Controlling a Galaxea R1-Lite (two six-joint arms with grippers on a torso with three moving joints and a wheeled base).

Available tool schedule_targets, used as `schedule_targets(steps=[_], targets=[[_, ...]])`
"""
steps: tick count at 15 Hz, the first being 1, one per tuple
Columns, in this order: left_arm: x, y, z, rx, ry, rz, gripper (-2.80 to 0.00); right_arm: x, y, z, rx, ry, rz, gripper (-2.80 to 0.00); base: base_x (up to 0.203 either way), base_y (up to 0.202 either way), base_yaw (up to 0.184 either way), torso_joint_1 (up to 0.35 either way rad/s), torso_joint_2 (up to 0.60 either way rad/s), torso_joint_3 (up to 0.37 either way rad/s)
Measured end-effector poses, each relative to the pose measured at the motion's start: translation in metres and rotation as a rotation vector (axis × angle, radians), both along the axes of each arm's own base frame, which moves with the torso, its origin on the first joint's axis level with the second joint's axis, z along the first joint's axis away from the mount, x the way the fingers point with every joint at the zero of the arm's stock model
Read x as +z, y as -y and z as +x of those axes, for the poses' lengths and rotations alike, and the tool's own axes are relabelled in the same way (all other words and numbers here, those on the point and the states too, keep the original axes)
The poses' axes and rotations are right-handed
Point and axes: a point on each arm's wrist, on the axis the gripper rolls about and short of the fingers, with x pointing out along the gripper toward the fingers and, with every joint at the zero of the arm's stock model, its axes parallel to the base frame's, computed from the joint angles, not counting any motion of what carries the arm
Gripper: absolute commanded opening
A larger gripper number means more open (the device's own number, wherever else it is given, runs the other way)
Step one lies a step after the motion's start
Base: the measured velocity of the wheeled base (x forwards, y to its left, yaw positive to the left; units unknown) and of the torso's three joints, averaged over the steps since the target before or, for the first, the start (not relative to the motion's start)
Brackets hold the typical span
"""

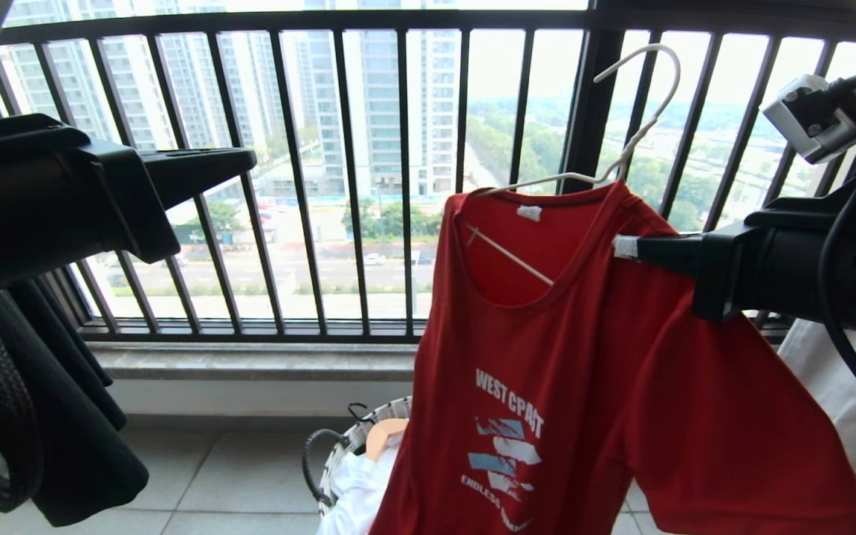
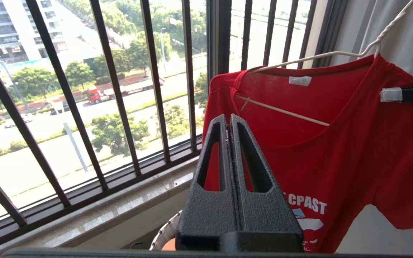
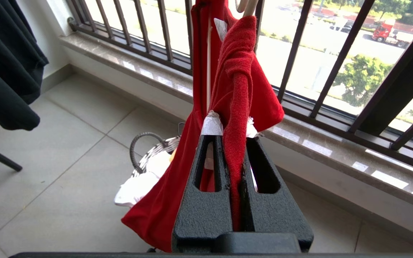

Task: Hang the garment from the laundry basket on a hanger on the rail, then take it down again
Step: Hang the clothes rack on the clothesline

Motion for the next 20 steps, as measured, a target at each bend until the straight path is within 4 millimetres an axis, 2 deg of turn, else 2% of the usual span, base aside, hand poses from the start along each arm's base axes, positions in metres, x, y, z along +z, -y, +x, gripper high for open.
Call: schedule_targets(steps=[3, 6, 20], targets=[[0.003, 0.006, 0.008, -0.02, -0.007, -0.003, -2.8, -0.006, 0.001, 0.002, -0.006, -0.015, -0.013, -2.8, 0.0, 0.0, 0.0, 0.022, -0.18, -0.227], [0.005, 0.005, 0.004, -0.016, 0.002, -0.009, -2.8, -0.009, 0.002, 0.001, -0.01, -0.024, -0.021, -2.8, 0.0, 0.0, 0.0, 0.072, -0.38, -0.347], [0.011, 0.0, -0.006, 0.026, 0.041, -0.022, -2.8, 0.011, 0.016, -0.025, -0.011, 0.069, 0.009, -2.8, 0.0, 0.0, 0.0, 0.152, -0.49, -0.318]])
